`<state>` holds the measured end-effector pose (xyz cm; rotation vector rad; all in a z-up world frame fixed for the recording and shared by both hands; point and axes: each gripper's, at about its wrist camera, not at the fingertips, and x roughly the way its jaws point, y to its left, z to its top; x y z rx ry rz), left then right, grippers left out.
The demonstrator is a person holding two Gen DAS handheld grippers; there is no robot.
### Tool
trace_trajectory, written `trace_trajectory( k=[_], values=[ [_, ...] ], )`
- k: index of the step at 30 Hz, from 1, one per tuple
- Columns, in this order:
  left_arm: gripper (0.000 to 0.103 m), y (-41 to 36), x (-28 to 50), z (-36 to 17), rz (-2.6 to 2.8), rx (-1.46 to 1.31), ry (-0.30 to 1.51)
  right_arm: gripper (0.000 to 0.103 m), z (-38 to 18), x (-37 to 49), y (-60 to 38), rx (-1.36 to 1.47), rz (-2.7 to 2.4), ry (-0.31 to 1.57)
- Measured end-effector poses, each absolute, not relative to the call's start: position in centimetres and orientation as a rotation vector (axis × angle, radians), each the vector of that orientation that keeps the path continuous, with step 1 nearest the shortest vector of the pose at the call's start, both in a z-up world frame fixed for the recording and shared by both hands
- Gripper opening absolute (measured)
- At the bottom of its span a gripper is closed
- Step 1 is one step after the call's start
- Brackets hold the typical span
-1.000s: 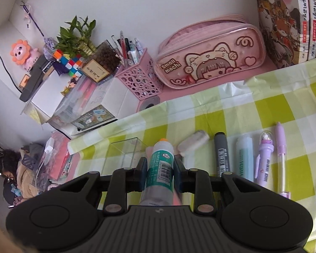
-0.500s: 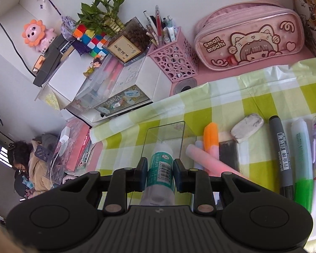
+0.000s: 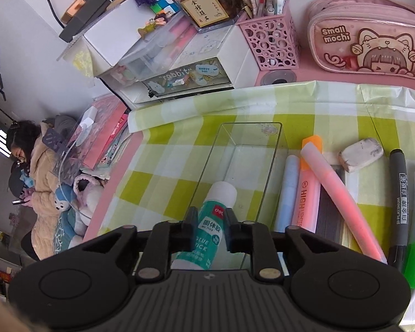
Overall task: Organize stationery
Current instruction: 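Carry the glue stick into the clear plastic box and open the right tool, then grasp the pink highlighter with the right tool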
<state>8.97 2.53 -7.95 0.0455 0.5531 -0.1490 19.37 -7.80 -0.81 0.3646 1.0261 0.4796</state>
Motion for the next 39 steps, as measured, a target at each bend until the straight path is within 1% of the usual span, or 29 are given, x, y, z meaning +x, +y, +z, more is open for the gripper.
trace_trajectory(
  k=[1,2,5,10,16,18,21,24,27,30,37,39],
  values=[
    [0.072,2.5,9.0,-8.0,-0.148,0.046,0.553,0.029,-0.7,19.1,-8.1,0.368,0.496,1.024],
    [0.072,2.4,8.9,-8.0,-0.146,0.049,0.552,0.031,-0.7,18.9,-8.3,0.367,0.512,1.030],
    [0.072,2.4,8.9,-8.0,-0.144,0.049,0.552,0.032,-1.7,19.2,-7.1,0.331,0.556,1.096],
    [0.072,2.4,8.9,-8.0,-0.141,0.050,0.552,0.026,-2.9,20.8,-6.5,0.361,0.486,1.082],
    [0.073,2.4,8.8,-8.0,-0.150,0.050,0.551,0.027,-3.5,20.6,-6.1,0.371,0.516,1.107],
    [0.073,2.3,8.8,-8.0,-0.153,0.051,0.552,0.029,-3.3,20.2,-6.3,0.370,0.549,1.121],
    [0.073,2.4,8.9,-8.0,-0.154,0.049,0.554,0.030,-3.3,20.0,-6.2,0.358,0.595,1.135],
    [0.073,2.4,8.9,-8.0,-0.152,0.044,0.555,0.030,-2.6,19.5,-7.0,0.394,0.620,1.079],
    [0.073,2.4,8.8,-8.1,-0.150,0.041,0.553,0.030,-1.2,18.9,-9.3,0.448,0.622,0.979],
    [0.073,2.4,8.9,-8.1,-0.148,0.037,0.552,0.030,-0.2,18.4,-11.5,0.415,0.525,0.903],
    [0.073,2.3,8.8,-8.1,-0.147,0.039,0.551,0.030,-1.5,18.0,-14.9,0.400,0.401,0.874],
    [0.073,2.3,8.8,-8.1,-0.147,0.039,0.551,0.028,-2.1,17.9,-15.9,0.414,0.375,0.871]
  ],
)
